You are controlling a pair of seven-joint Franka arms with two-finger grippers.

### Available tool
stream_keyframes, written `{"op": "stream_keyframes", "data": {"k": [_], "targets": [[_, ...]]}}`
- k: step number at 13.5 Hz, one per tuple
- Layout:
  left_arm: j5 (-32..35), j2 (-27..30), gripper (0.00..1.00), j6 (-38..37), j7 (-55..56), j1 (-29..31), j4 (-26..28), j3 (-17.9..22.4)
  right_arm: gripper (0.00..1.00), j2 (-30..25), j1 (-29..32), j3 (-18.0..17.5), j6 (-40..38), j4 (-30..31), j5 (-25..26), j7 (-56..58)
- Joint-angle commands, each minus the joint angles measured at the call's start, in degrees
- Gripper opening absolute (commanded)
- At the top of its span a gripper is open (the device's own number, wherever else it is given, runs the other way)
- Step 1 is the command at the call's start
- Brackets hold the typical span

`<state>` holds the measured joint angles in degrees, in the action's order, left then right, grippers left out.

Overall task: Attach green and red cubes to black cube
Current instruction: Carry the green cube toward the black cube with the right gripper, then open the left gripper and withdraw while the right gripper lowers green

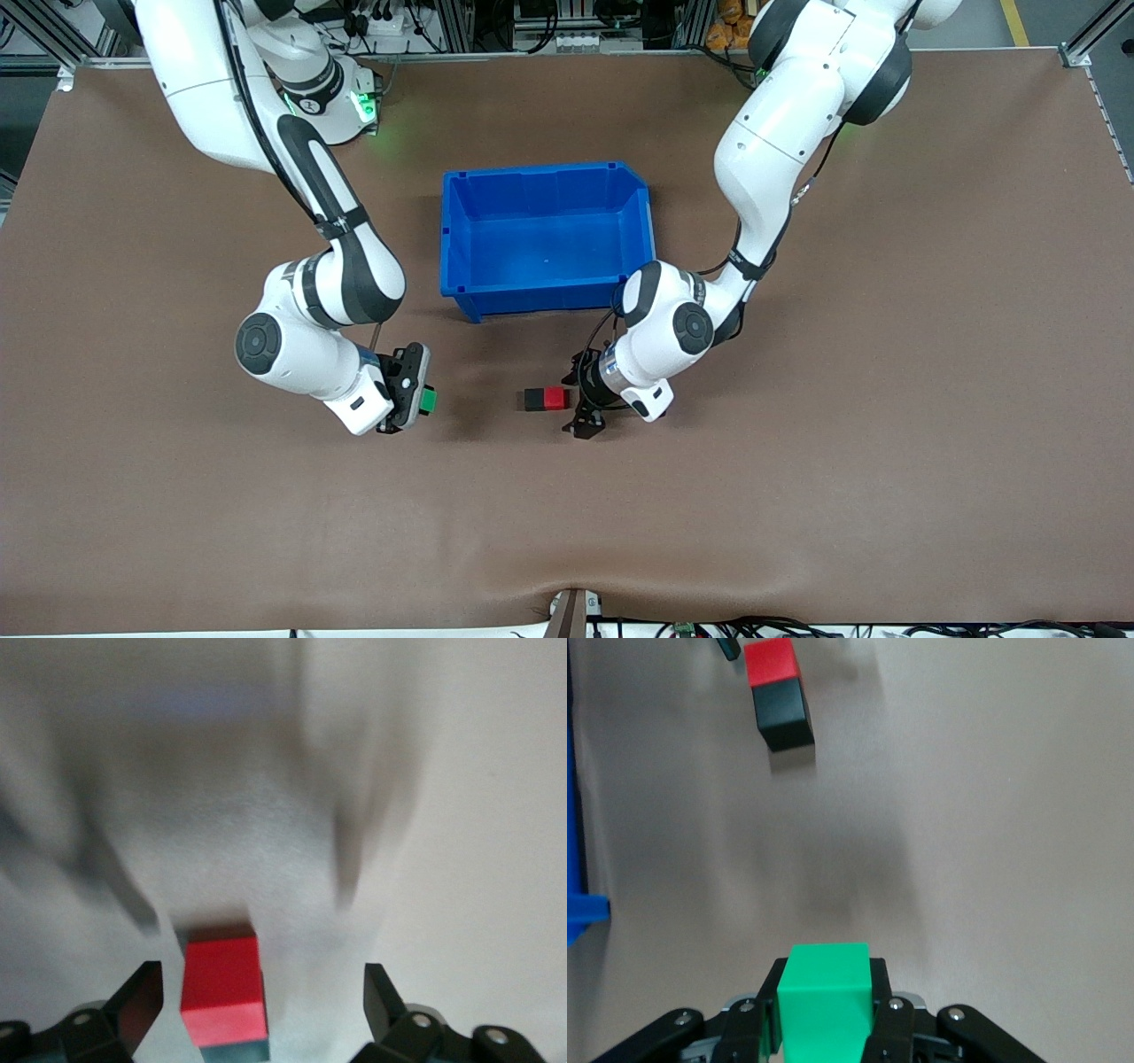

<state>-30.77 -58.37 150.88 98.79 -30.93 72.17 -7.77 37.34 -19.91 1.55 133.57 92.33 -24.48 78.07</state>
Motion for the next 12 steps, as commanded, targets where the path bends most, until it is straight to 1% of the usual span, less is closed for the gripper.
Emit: {"op": "stream_keyframes", "data": {"k": [1, 3, 4, 6, 10, 12], "targets": [[-0.3, 3.6, 1.0, -6.7, -2.4, 3.5, 0.3, 0.0, 0.0, 1.0, -1.7, 0.3, 2.7, -0.1, -1.9, -0.7], [-0.3, 6.2, 1.0, -10.9, -6.5, 5.7, 0.6, 0.0, 0.0, 1.5, -2.7, 0.3, 3.0, -0.4, -3.3, -1.9], [-0.3, 6.9, 1.0, -13.6, -7.3, 6.9, 0.6, 0.1, 0.0, 1.7, -3.2, 0.3, 3.4, -0.6, -4.8, -2.5], [1.8, 8.2, 1.0, -16.7, -10.0, 9.2, 0.6, 0.3, 0.0, 2.6, -5.3, 0.3, 5.3, -0.9, -6.9, -2.6], [10.0, 10.6, 1.0, -24.1, -15.0, 13.6, 0.5, 0.0, 0.0, 5.1, -8.7, 0.3, 12.2, -1.3, -8.2, -2.7], [14.7, 12.5, 1.0, -26.4, -18.0, 14.6, 0.5, 0.7, 0.0, 5.6, -9.8, 0.3, 13.0, -1.3, -8.7, -2.8]]}}
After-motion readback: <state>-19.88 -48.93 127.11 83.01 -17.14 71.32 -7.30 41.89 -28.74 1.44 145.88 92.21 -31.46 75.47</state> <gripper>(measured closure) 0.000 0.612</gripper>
